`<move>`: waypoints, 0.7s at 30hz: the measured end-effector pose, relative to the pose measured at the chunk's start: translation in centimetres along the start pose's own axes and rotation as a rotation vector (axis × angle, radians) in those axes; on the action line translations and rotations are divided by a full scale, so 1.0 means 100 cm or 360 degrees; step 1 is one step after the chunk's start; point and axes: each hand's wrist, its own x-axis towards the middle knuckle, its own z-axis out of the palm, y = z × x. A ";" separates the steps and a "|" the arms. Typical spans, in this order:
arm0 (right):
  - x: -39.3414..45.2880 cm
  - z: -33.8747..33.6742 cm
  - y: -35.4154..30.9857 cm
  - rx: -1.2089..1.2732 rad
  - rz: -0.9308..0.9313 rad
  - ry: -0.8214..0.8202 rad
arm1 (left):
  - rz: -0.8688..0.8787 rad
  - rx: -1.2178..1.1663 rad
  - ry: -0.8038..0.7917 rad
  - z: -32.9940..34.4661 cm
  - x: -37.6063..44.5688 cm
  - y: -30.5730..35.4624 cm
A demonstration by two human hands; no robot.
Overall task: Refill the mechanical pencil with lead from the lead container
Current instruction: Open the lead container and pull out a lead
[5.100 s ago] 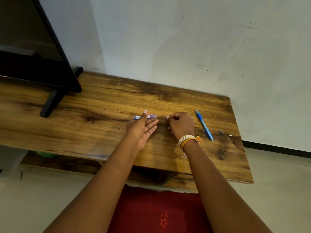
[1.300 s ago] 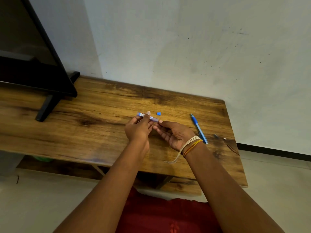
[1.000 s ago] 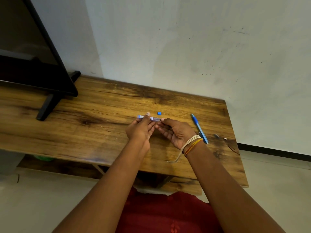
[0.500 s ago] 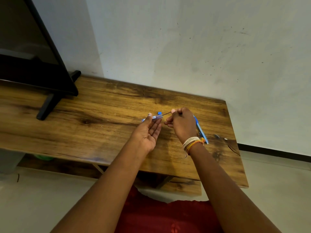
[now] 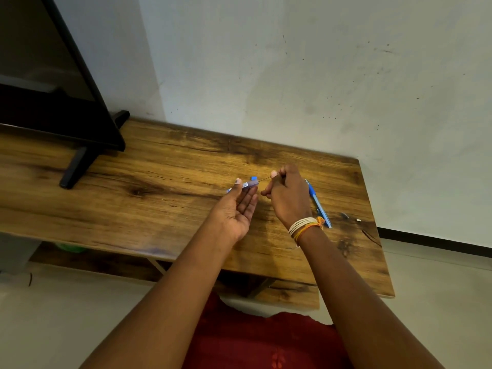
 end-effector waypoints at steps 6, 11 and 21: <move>0.007 -0.005 0.006 0.0023 0.0081 0.0200 | 0.0021 -0.0013 0.0045 0.000 0.004 0.001; 0.017 -0.006 0.001 0.0936 0.0836 0.0242 | 0.0007 -0.0012 0.0105 0.002 0.003 0.001; 0.006 -0.003 -0.013 0.1622 0.1106 -0.0052 | -0.0024 0.0489 0.0078 0.003 0.005 -0.004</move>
